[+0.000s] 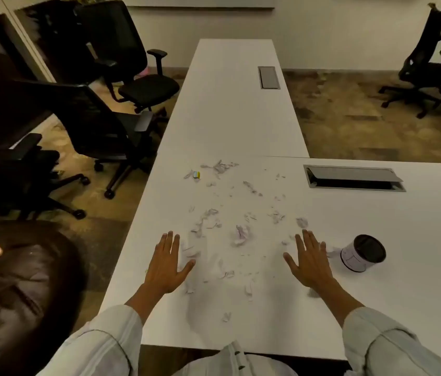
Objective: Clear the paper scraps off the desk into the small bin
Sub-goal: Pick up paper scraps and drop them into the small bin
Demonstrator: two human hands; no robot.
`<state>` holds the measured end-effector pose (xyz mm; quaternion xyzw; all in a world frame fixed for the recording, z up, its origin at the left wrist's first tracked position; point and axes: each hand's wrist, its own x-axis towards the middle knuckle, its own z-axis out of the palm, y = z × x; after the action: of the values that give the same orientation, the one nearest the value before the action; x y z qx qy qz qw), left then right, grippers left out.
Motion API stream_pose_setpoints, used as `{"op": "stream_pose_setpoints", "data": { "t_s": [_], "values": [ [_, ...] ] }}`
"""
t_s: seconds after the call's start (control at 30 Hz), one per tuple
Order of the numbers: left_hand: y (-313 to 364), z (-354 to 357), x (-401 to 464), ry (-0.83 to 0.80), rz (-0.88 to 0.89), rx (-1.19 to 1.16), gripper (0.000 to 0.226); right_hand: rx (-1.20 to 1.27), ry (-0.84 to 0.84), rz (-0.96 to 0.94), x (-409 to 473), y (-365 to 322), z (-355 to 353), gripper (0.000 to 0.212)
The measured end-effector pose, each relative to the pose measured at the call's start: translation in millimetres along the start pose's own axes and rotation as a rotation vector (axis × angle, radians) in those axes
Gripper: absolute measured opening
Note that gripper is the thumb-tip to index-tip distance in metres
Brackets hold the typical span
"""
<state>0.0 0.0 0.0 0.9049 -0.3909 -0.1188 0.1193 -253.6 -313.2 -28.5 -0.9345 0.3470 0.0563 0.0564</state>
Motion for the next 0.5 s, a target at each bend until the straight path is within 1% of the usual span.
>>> {"op": "stream_pose_setpoints", "data": {
  "t_s": [0.03,0.17,0.23,0.3,0.4,0.5],
  "values": [
    [-1.1,4.2,-2.9,-0.031,-0.019,-0.002,0.103,-0.009,-0.045,0.027,-3.8,1.8,2.1,0.084],
    [4.2,21.5,-18.9,-0.126,-0.092,0.012,0.114,-0.036,-0.096,0.147,-29.8,15.5,15.2,0.072],
    [12.2,30.2,-26.4,-0.174,-0.110,0.018,0.110,-0.014,-0.126,0.202,-43.6,18.8,21.7,0.071],
    [23.1,40.6,-33.6,-0.263,-0.127,0.018,0.105,0.030,-0.181,0.246,-54.8,16.0,25.4,0.071],
    [42.2,59.0,-41.8,-0.379,-0.095,0.059,0.114,0.115,-0.212,0.268,-65.0,5.2,35.5,0.071],
    [61.7,71.6,-45.2,-0.425,0.004,0.072,0.118,0.143,-0.187,0.235,-65.8,-13.8,38.7,0.070]
  ]
}}
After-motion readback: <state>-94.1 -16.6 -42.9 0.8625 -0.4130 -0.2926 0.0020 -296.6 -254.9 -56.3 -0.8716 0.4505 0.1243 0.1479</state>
